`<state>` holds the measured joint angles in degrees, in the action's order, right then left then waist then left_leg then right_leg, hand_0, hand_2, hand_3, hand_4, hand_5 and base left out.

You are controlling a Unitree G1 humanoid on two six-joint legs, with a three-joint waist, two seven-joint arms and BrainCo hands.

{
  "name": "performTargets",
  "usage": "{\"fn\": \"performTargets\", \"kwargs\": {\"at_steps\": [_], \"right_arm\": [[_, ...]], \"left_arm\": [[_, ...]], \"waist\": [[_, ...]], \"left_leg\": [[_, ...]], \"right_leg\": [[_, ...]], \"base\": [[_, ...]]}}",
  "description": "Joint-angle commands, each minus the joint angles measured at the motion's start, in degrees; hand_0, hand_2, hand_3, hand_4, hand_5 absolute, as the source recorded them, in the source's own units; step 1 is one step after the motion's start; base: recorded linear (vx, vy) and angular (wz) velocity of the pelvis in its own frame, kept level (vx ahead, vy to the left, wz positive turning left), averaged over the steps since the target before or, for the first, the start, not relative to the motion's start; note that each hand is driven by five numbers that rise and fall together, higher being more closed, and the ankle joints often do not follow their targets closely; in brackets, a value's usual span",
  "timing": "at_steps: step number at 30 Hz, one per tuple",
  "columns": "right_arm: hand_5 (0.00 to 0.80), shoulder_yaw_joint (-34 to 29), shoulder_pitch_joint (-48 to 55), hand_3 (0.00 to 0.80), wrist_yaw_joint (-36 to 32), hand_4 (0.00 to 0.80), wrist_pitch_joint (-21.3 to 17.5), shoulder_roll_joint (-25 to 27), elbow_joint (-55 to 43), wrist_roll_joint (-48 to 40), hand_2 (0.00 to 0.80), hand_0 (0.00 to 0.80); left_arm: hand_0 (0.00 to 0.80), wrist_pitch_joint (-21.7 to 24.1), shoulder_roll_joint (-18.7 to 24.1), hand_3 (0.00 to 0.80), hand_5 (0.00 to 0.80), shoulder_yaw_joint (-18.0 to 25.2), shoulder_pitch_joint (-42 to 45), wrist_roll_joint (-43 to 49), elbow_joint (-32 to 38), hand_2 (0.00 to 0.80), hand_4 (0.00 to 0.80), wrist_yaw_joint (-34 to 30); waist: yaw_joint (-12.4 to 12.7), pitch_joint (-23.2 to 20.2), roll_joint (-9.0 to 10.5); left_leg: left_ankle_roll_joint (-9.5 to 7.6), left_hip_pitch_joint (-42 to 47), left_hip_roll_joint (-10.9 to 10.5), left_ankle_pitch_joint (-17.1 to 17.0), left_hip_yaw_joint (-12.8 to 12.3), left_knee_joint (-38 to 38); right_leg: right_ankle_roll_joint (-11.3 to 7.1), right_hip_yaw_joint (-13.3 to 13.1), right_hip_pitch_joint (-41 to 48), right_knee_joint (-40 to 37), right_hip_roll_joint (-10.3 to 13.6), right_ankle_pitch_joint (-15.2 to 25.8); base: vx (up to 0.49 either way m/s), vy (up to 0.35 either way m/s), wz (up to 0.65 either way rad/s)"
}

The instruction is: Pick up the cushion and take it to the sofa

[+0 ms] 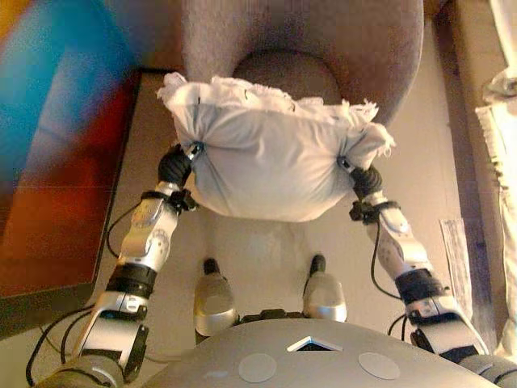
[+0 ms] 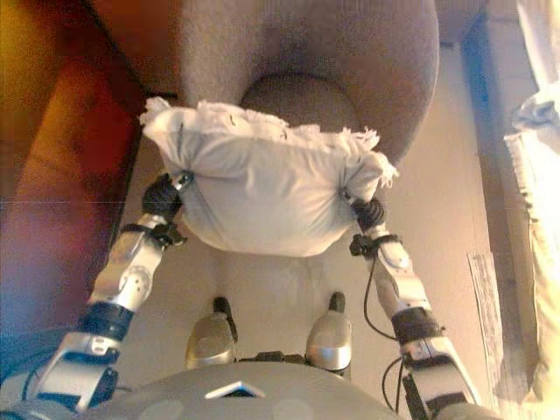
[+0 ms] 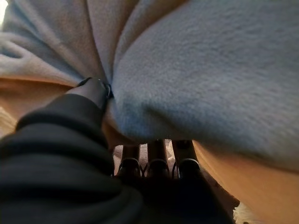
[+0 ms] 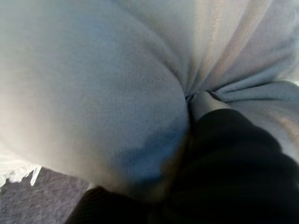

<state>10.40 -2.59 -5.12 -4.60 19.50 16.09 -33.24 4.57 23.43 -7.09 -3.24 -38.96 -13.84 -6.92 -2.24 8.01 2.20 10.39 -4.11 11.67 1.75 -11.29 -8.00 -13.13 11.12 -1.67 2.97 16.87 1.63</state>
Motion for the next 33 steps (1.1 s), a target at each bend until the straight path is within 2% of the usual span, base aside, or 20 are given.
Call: {"fn": "performTargets", "kwargs": {"at_steps": [1, 6, 9, 14, 22, 33], "right_arm": [[0.800, -1.78, -1.31, 0.800, -3.99, 0.800, -2.77, -1.00, -8.08, -1.49, 0.800, 0.800], [0.800, -1.77, 0.12, 0.800, -4.00, 0.800, -1.78, -1.03, -9.44, -2.39, 0.800, 0.800], [0.800, -1.41, 1.31, 0.800, -5.54, 0.800, -2.45, -0.85, -10.79, 0.72, 0.800, 0.800], [0.800, -1.09, 2.65, 0.800, -3.03, 0.800, -3.21, -0.65, -12.20, -1.66, 0.800, 0.800], [0.800, -0.04, 2.45, 0.800, -3.66, 0.800, -4.31, -0.24, -13.14, -2.91, 0.800, 0.800], [0.800, -0.40, 3.32, 0.800, -4.07, 0.800, -3.09, -0.35, -13.73, -4.11, 0.800, 0.800]], "left_arm": [[0.800, 1.98, -2.24, 0.800, 0.800, 1.51, -1.42, -1.46, 6.04, 0.800, 0.800, -4.29], [0.800, 0.83, -1.50, 0.800, 0.800, 2.50, 0.04, -0.63, 8.71, 0.800, 0.800, -3.74], [0.800, 1.09, -2.00, 0.800, 0.800, 3.32, 1.66, -1.82, 10.77, 0.800, 0.800, -4.80], [0.800, 2.18, -2.12, 0.800, 0.800, 3.63, 3.51, -2.02, 12.54, 0.800, 0.800, -3.19], [0.800, 3.34, -1.97, 0.800, 0.800, 2.58, 3.64, -2.65, 13.79, 0.800, 0.800, -3.59], [0.800, 2.32, -1.50, 0.800, 0.800, 3.43, 4.62, -3.07, 15.41, 0.800, 0.800, -3.78]], "waist": [[0.83, -6.49, -1.47], [1.02, -7.49, -1.64], [1.09, -7.64, -1.61], [0.98, -7.58, -1.70], [1.11, -7.35, -1.69], [1.08, -7.13, -1.75]], "left_leg": [[-3.11, 3.15, 0.56, -3.90, -1.17, 6.25], [-2.60, 5.32, 0.36, -4.68, -2.07, 8.91], [-2.39, 5.94, 0.35, -4.70, -2.47, 9.50], [-2.30, 6.71, 0.33, -5.39, -2.82, 11.32], [-2.11, 7.02, 0.53, -5.15, -2.76, 11.29], [-2.06, 7.80, 0.52, -5.02, -2.99, 11.58]], "right_leg": [[-0.55, 1.88, -1.68, -1.79, 0.18, 5.25], [-0.62, 4.13, 0.66, -4.11, -0.66, 5.50], [-0.53, 4.82, 1.36, -4.99, -0.92, 5.68], [-0.23, 5.21, 1.88, -5.62, -1.65, 5.54], [-0.01, 5.16, 2.32, -5.78, -1.93, 4.95], [-0.16, 5.15, 3.31, -6.50, -1.76, 5.09]], "base": [[0.015, -0.007, 0.05], [0.000, 0.000, 0.00], [0.000, 0.000, 0.00], [-0.005, 0.003, -0.01], [0.000, 0.000, 0.00], [0.000, 0.000, 0.00]]}}
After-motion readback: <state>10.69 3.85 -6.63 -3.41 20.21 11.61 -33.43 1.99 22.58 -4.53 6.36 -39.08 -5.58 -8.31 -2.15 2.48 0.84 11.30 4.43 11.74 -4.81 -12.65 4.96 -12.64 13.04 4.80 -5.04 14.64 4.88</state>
